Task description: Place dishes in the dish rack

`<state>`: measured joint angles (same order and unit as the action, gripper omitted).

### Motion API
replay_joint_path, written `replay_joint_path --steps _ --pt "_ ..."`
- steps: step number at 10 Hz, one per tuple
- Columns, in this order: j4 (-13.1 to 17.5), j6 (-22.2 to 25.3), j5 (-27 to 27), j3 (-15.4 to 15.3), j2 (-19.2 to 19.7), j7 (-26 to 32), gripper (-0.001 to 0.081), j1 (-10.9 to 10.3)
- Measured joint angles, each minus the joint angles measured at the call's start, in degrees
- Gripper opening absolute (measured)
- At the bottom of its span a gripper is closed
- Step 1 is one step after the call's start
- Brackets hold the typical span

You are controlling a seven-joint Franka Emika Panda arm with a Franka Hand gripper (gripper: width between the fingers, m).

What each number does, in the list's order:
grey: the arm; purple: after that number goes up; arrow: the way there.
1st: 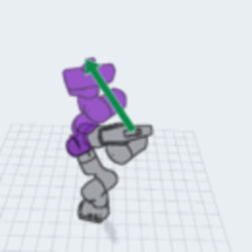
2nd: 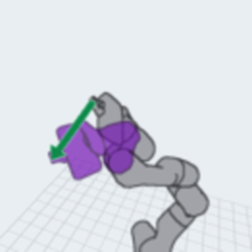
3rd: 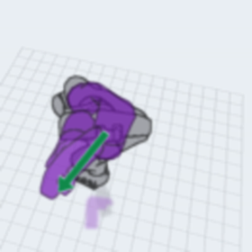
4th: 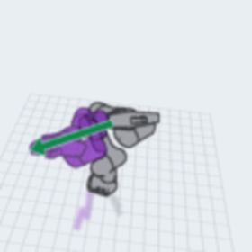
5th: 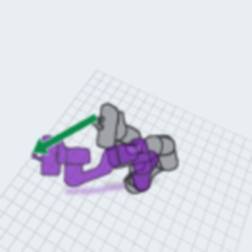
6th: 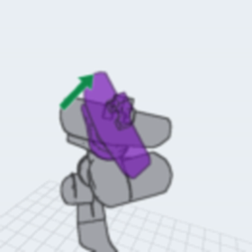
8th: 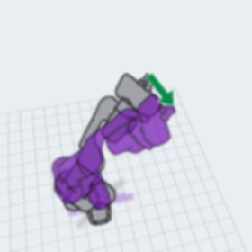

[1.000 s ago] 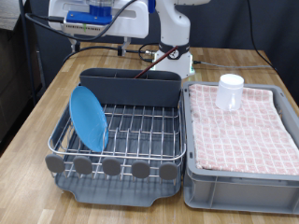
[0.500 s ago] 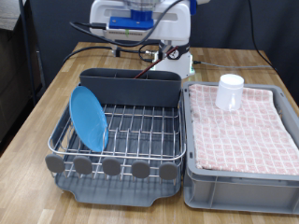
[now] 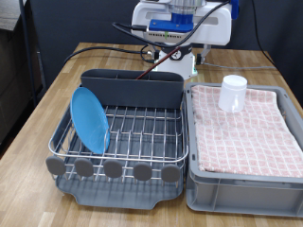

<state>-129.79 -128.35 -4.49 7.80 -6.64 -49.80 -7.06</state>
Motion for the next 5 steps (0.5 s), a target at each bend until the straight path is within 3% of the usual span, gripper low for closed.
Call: replay_joint_path --steps 5 --pt "0.8 9.6 3.2 -2.0 -2.3 4.2 0.0802 -1.7"
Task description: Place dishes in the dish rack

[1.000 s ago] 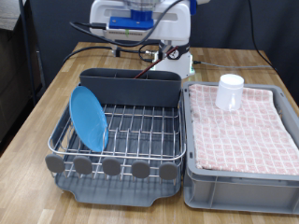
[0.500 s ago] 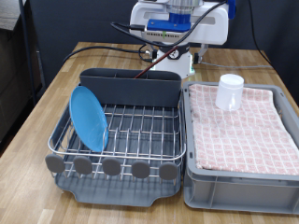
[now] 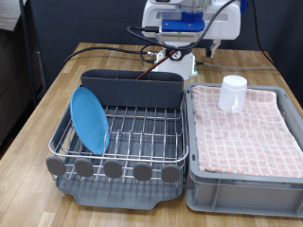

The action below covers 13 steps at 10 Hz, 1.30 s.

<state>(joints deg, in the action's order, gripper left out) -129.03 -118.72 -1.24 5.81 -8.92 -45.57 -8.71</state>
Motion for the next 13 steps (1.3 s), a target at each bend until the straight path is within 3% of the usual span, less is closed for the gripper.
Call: replay_joint_path --steps 3,6,10,13 --pt "-0.7 3.7 0.0 -3.1 -3.8 -1.2 0.0802 -1.7" --pt "-1.8 4.4 0.0 -6.7 -6.7 -3.7 0.0802 -3.1" --pt "-2.6 5.0 0.0 -10.0 -8.0 -5.9 0.0802 -3.8" --pt "-3.5 6.4 1.2 -10.6 -7.9 -6.0 0.0802 -3.9"
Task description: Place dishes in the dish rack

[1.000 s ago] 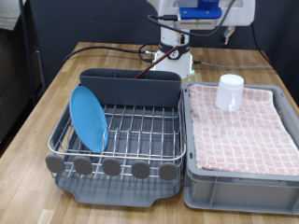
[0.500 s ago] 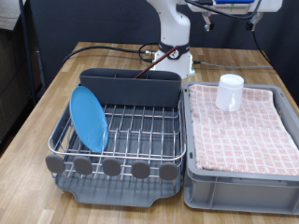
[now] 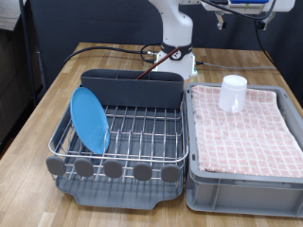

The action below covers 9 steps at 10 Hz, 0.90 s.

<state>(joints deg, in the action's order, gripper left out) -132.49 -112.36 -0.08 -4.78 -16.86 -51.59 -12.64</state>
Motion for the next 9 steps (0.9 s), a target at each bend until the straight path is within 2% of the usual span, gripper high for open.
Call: replay_joint_path --steps 2,6,9 --pt "-1.2 -1.1 1.6 0.0 1.0 0.3 0.0802 0.0" --pt "-3.7 -8.5 3.5 0.1 4.5 0.7 0.0802 0.0" --pt "-3.7 -8.7 3.4 -0.4 5.1 -1.3 0.0802 0.0"
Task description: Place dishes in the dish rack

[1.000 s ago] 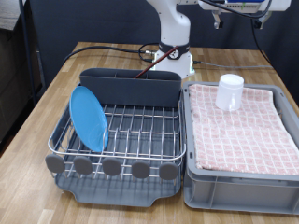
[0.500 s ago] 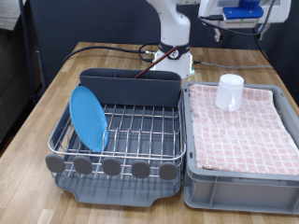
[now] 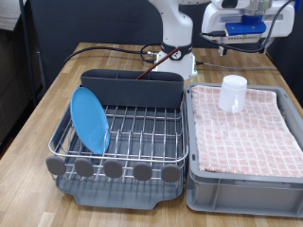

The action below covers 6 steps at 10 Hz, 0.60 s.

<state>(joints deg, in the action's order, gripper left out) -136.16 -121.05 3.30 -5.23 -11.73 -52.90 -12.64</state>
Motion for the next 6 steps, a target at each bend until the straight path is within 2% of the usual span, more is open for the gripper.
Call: replay_joint_path --steps 3,6 --pt "0.1 -3.1 -0.2 -2.2 3.0 -4.2 0.0802 -0.1" --pt "0.8 -3.8 -0.4 -3.6 5.9 -8.2 0.0802 -0.1"
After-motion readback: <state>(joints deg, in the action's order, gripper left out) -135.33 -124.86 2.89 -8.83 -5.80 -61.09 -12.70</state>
